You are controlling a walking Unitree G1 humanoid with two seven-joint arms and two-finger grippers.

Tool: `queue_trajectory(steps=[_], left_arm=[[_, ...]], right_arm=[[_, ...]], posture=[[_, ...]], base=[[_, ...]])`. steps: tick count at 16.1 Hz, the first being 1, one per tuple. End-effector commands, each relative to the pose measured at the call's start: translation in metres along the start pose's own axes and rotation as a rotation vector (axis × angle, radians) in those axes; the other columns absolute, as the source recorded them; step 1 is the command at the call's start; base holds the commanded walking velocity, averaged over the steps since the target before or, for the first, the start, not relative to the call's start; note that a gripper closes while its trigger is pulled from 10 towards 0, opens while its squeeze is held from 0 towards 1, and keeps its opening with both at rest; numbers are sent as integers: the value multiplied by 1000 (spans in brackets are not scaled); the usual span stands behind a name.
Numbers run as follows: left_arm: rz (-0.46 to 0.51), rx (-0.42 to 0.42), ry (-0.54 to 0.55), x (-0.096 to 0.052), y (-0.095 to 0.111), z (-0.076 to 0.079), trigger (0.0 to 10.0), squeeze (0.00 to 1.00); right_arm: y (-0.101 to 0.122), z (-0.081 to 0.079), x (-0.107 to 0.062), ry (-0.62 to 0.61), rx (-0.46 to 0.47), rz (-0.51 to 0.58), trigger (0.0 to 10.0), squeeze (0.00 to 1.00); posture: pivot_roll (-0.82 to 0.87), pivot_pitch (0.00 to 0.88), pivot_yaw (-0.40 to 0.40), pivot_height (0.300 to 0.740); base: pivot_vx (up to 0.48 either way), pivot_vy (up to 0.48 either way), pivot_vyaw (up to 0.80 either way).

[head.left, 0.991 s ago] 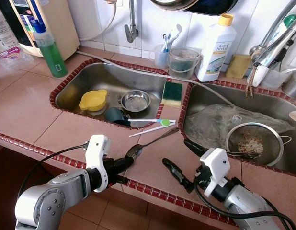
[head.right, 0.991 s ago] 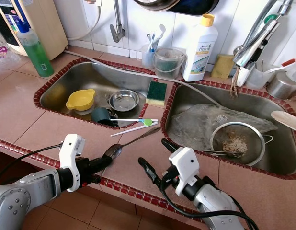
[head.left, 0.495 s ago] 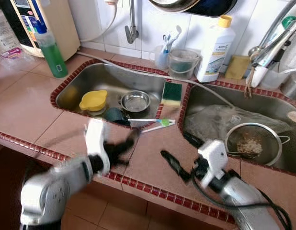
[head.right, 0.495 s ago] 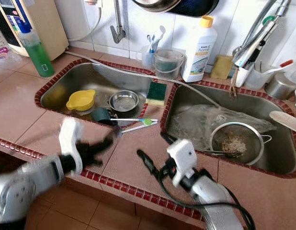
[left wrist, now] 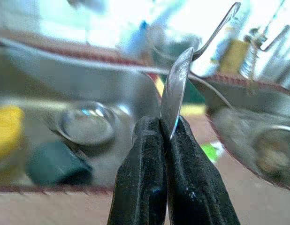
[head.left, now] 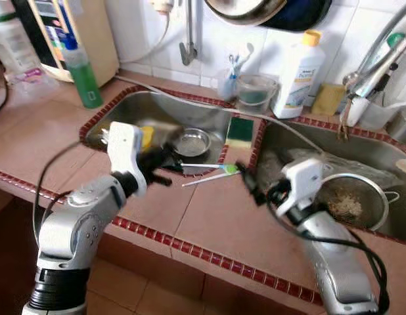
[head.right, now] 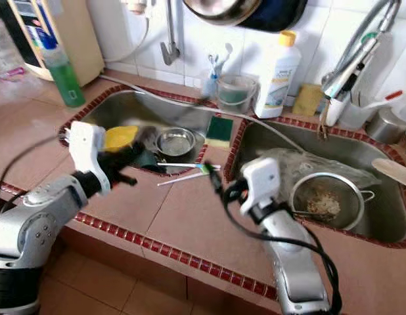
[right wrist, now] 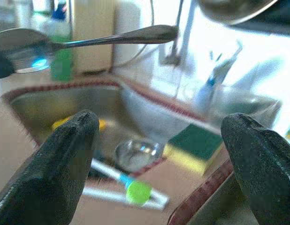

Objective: Kitchen organization

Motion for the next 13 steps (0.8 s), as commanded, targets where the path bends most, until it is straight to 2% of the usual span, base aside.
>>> queue_trajectory(steps=[1, 4, 8, 9, 11, 12, 13], left_arm=[[26, 177, 64, 2, -1, -6, 10000, 0], [97, 184, 136, 3, -6, -10, 10000, 0], [190, 278, 223, 4, -3, -17, 10000, 0], [204, 286, 231, 4, -2, -17, 10000, 0], [227, 246, 246, 6, -7, -19, 10000, 0], [230, 257, 251, 8, -8, -19, 10000, 0], [229, 231, 258, 12, -13, -17, 10000, 0]], right_arm=[[3, 17, 1, -110, -10, 26, 10000, 0], [4, 32, 2, -241, -11, 59, 10000, 0], [-2, 51, 3, -401, -25, 65, 10000, 0], [-2, 53, 3, -419, -31, 65, 10000, 0], [-9, 52, 7, -441, -23, 59, 10000, 0], [-10, 51, 9, -444, -25, 57, 10000, 0], [-12, 46, 15, -435, -35, 59, 10000, 0]], posture=[[-107, 0, 6, 740], [-104, 0, 1, 740], [-105, 0, 3, 740], [-106, 0, 2, 740], [-110, 0, 7, 740], [-112, 0, 7, 740], [-116, 0, 5, 740]], base=[[0, 0, 0], [0, 0, 0], [0, 0, 0], [0, 0, 0], [0, 0, 0], [0, 0, 0], [0, 0, 0]])
Point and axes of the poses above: a point about 5 cm out from each wrist's last joint towards the gripper, its own x axis pointing out of the wrist towards the gripper, its own y axis along the axis of the wrist's last joint, z = x × y, the point moved 5 cm from there along x, pointing out of the wrist towards the gripper, and after that the axes turned 7 degrees about x, right-handed, at the moved point
